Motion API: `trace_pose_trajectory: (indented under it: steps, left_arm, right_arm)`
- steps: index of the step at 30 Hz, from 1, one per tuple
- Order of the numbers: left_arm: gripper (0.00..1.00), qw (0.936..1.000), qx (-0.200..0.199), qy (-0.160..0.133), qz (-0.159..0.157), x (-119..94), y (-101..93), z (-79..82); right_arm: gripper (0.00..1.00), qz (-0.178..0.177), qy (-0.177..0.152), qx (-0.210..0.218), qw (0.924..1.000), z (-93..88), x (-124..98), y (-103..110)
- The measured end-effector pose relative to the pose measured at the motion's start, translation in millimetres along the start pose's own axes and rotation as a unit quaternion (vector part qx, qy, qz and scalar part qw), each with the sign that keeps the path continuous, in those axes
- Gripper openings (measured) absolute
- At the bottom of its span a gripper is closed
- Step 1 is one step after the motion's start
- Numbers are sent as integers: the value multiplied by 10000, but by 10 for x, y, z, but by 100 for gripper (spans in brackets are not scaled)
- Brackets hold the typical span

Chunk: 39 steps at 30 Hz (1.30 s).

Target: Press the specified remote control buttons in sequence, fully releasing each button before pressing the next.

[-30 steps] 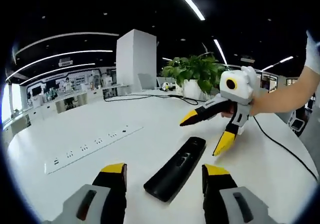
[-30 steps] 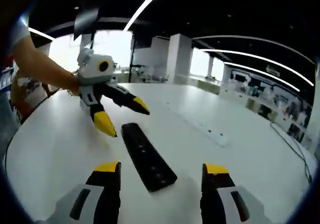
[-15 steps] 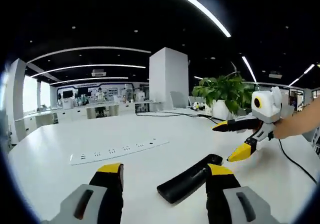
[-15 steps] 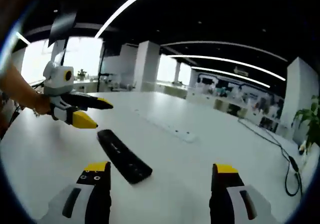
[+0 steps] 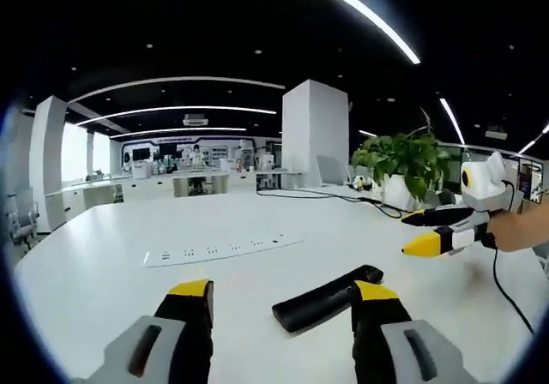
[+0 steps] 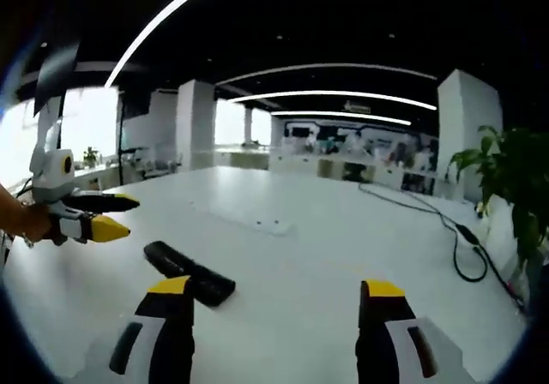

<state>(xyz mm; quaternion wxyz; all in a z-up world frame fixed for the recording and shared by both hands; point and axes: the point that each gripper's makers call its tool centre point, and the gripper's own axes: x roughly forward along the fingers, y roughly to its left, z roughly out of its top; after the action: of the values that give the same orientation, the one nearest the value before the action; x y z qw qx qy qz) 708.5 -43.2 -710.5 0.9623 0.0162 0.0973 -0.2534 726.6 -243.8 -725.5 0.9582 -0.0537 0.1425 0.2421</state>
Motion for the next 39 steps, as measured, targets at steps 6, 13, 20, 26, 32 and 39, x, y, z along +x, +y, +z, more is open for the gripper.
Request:
trace_pose_trajectory:
  steps: [6,13,20,26,32,39]
  left_arm:
    - [67,10000,-23,30,25,-170,-70,16]
    - [66,10000,13,78,47,-362,-128,60]
    - [65,9998,2,201,59,-544,-203,4]
    - [65,9995,-70,295,26,-719,-259,-45]
    - [65,9994,-35,354,-13,-913,-350,-74]
    - [71,9994,61,350,57,-1213,-425,-96]
  right_arm:
    - [76,-42,31,-24,10000,14,-244,41]
    - [75,-133,74,-14,9999,36,-474,66]
    - [74,-146,169,31,9997,10,-662,147]
    - [73,-150,330,-62,9993,-33,-819,238]
    - [71,-217,461,-87,9987,-78,-998,314]
    - [75,-253,549,-19,9982,-165,-1296,430]
